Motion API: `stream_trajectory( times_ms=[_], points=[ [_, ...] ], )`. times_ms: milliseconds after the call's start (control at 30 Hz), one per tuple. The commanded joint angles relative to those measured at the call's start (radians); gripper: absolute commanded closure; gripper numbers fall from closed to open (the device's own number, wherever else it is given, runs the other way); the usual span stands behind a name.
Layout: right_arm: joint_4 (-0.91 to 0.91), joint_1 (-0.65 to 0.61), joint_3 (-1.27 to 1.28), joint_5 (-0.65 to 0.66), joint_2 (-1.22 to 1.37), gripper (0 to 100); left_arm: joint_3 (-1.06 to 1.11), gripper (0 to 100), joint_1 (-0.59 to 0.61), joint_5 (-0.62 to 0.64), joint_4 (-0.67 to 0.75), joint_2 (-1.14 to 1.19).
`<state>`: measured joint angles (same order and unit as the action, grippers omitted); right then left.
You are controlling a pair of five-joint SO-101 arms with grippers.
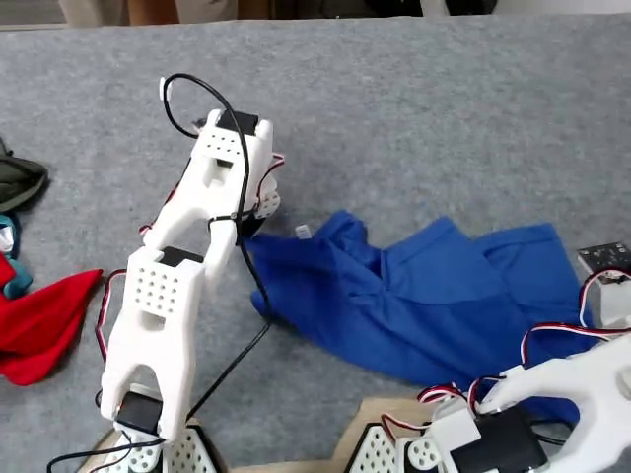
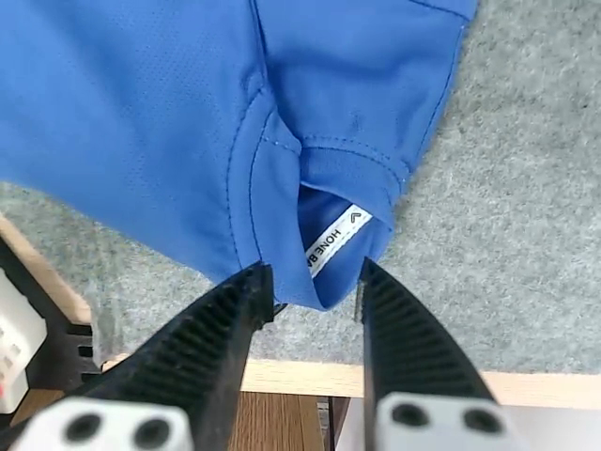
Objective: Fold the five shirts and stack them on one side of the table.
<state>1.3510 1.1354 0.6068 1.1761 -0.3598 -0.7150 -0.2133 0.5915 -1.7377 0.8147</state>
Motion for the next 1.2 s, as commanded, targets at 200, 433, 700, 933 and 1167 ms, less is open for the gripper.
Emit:
stream_trajectory(
  times_ms=[200, 433, 700, 933, 1167],
  points=[
    [-0.012, 0.01, 0.001, 0.009, -0.035, 83.5, -0.198, 98, -0.025, -0.002, -0.021, -0.137],
    [-0.091, -0.119, -0.039, -0.126, -0.042, 83.5, -0.233, 98, -0.063, -0.026, -0.021, -0.331],
    [-0.097, -0.472, -0.266, -0.526, -0.019, 83.5, -0.224, 98, -0.066, -0.091, -0.021, -0.392],
    [-0.138, -0.622, -0.481, -0.727, 0.285, 83.5, -0.124, 98, -0.08, -0.1, -0.021, -0.374],
    [0.074, -0.707, -0.799, -0.799, 0.685, 83.5, -0.061, 98, -0.08, -0.1, -0.021, -0.38]
  ],
)
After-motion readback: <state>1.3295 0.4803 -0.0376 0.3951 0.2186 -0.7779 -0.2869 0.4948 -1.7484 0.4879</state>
